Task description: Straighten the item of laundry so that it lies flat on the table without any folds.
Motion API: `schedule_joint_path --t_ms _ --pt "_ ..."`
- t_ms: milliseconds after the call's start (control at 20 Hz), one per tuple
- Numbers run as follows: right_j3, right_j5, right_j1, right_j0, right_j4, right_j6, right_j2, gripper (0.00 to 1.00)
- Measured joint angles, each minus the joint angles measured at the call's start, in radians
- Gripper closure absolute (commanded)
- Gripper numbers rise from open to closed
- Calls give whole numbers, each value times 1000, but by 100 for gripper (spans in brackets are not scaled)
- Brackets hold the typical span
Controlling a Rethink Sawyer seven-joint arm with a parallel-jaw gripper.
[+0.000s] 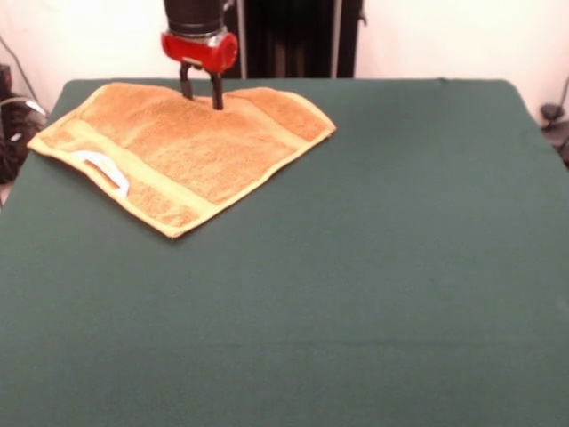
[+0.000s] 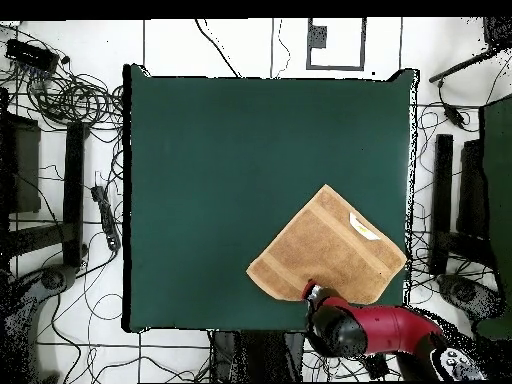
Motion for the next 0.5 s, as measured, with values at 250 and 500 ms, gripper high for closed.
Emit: schedule_joint_path --t_ms 250,500 --pt "-1 29 -13 -12 0 0 25 0" --pt "-2 68 -53 -23 0 0 66 0"
